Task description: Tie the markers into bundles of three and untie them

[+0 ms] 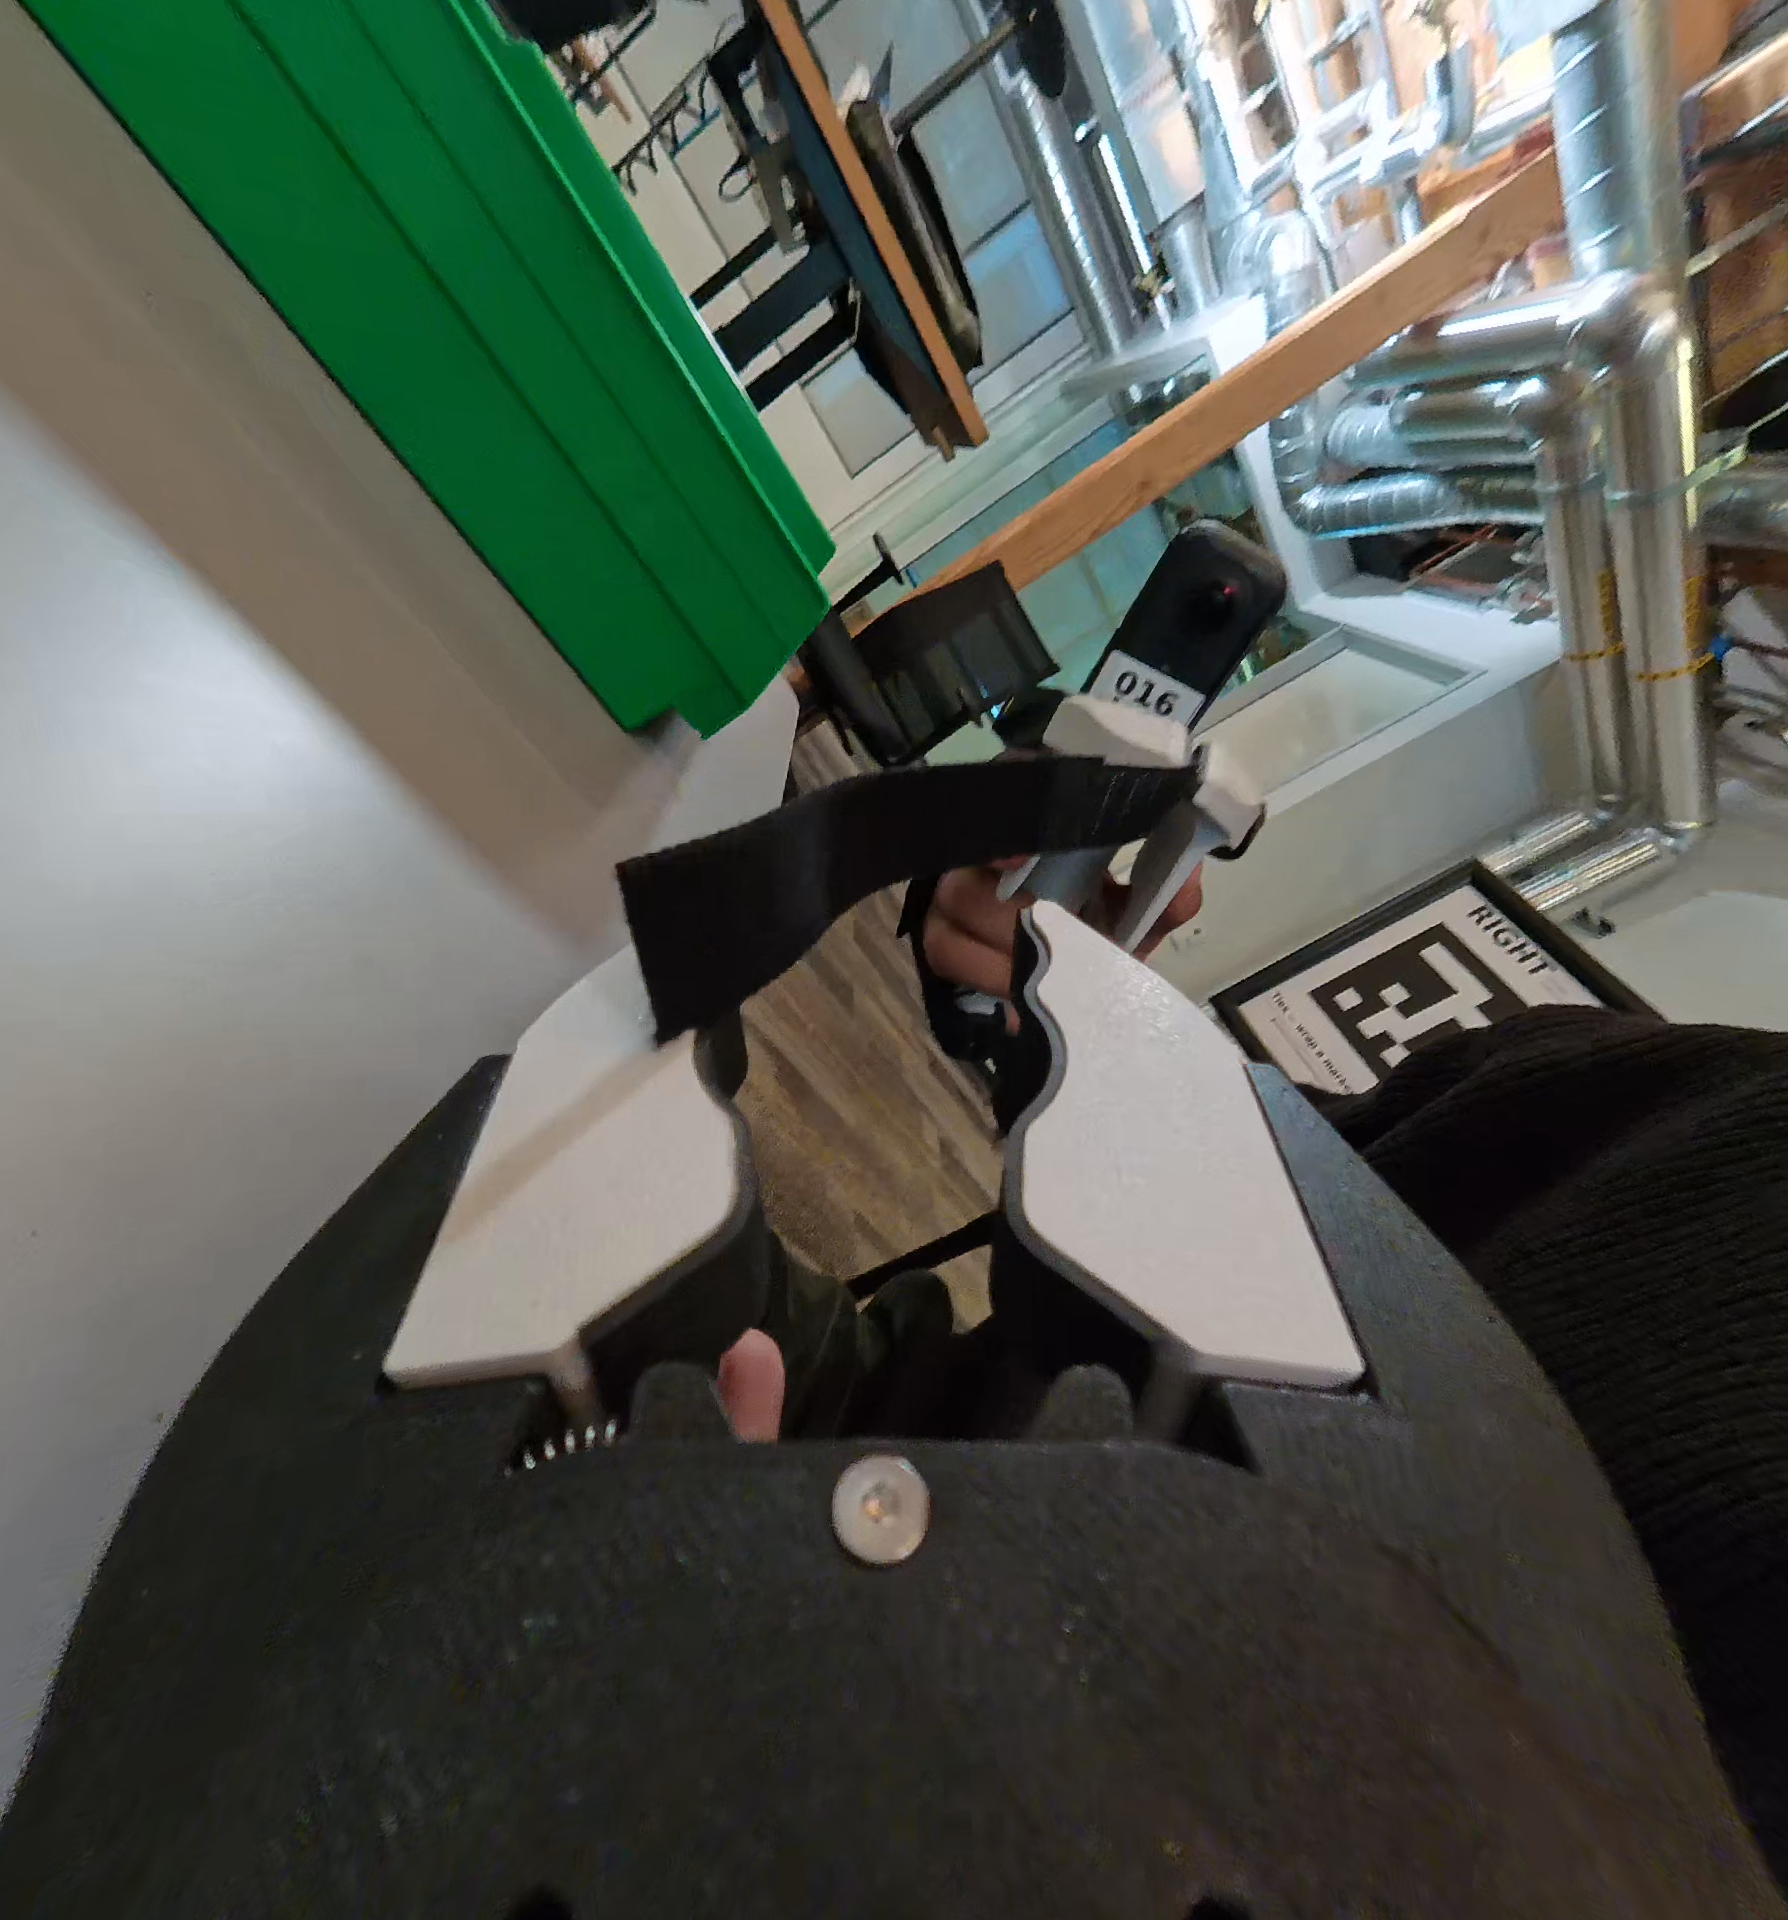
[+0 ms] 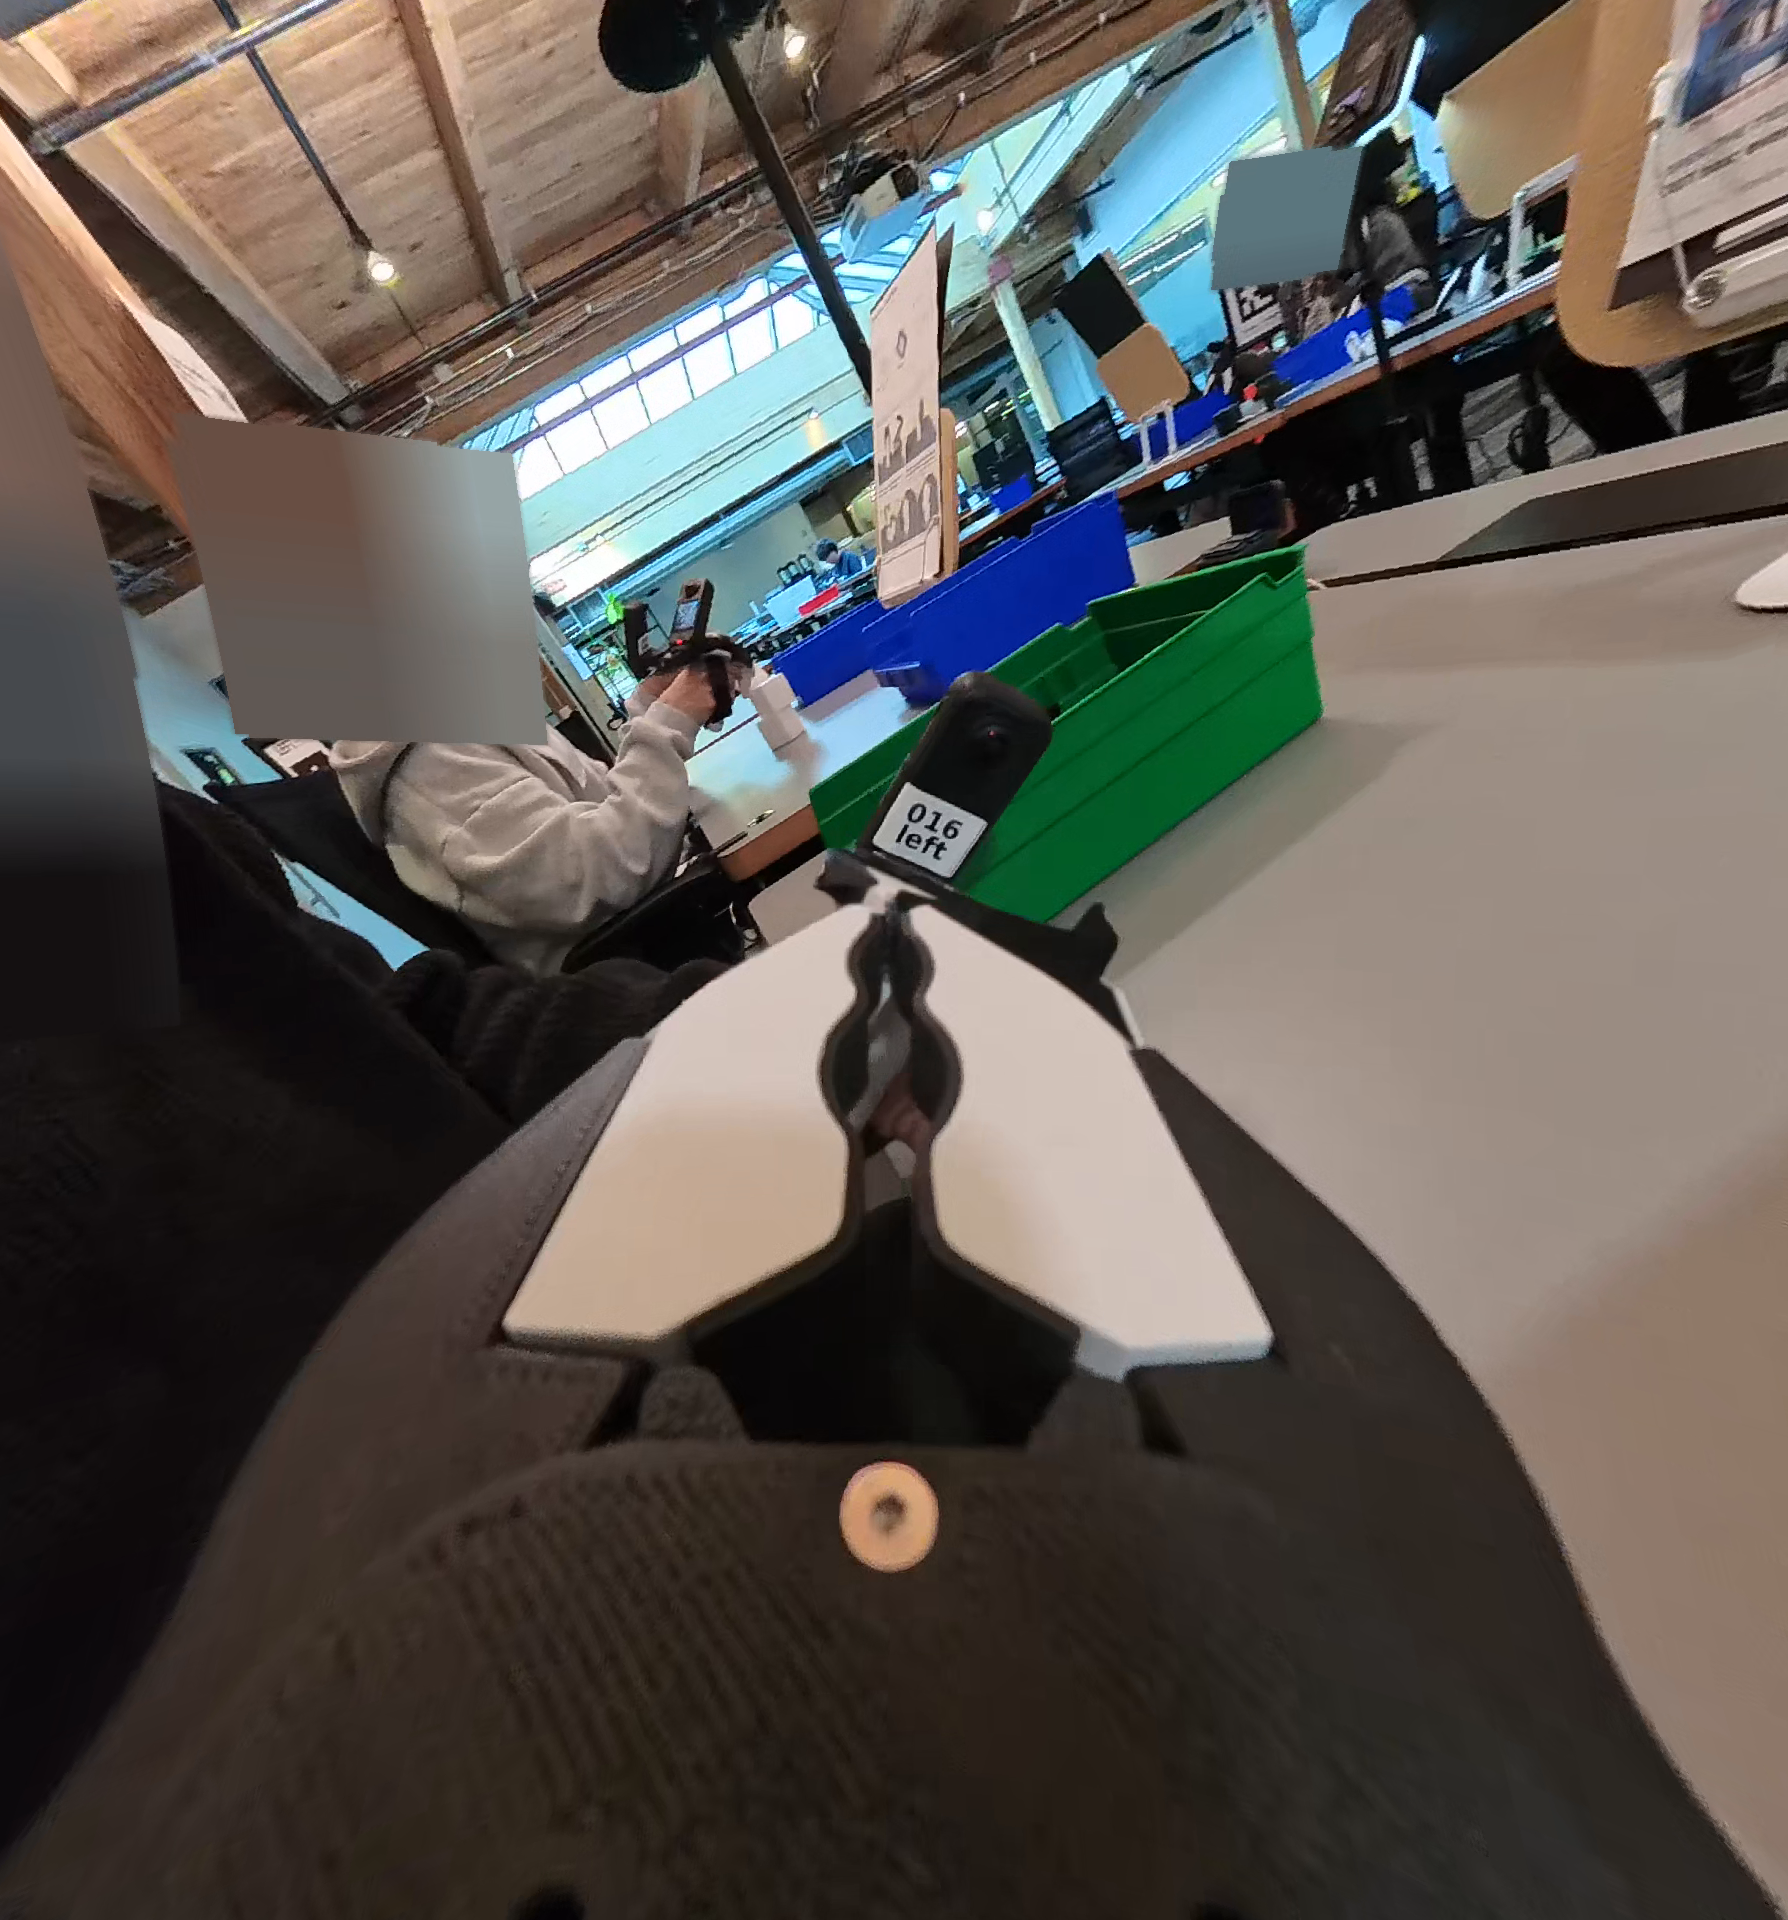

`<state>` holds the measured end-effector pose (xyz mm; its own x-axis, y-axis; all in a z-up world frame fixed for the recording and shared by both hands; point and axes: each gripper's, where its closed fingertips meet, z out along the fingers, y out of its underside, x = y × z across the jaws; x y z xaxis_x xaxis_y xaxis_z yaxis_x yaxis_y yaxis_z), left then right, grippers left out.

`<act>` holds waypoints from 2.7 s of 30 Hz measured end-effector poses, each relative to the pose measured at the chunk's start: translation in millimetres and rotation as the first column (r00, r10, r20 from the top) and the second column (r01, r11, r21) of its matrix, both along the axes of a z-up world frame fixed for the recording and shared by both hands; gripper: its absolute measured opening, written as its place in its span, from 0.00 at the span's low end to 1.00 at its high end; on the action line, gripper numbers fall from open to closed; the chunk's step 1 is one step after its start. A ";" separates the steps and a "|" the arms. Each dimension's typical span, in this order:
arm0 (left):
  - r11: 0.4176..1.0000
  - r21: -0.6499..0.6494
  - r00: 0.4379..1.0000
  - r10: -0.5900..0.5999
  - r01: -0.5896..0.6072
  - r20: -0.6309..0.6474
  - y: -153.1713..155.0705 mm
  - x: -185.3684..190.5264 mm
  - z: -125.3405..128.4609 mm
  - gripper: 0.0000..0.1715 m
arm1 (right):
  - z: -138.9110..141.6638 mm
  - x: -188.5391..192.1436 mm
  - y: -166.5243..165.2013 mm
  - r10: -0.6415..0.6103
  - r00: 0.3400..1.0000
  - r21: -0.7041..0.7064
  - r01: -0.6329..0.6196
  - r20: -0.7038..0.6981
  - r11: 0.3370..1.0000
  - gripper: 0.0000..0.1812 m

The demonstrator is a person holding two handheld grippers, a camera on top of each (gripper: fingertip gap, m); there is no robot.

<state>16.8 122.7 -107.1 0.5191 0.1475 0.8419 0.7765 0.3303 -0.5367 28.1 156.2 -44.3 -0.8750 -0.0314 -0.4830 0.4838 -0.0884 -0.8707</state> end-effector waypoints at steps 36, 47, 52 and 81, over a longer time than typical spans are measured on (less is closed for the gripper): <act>0.997 0.049 0.995 -0.062 0.066 -0.084 0.0 9.9 16.3 0.01 | -1.1 -39.1 31.3 -0.130 0.985 -0.044 0.136 0.117 0.990 0.01; 0.990 0.093 0.988 -0.097 0.108 -0.123 0.9 16.5 27.3 0.01 | -10.8 -48.4 36.6 -0.196 0.979 0.049 0.193 0.062 0.980 0.03; 0.991 0.119 0.994 -0.059 0.069 -0.089 -5.4 10.1 25.9 0.01 | 6.1 -70.6 67.9 -0.340 0.938 0.110 0.346 -0.070 0.932 0.18; 0.995 0.048 0.996 -0.091 0.092 -0.007 5.3 11.0 4.8 0.01 | -74.4 -165.9 238.9 -0.658 0.624 0.558 0.751 -0.422 0.354 0.18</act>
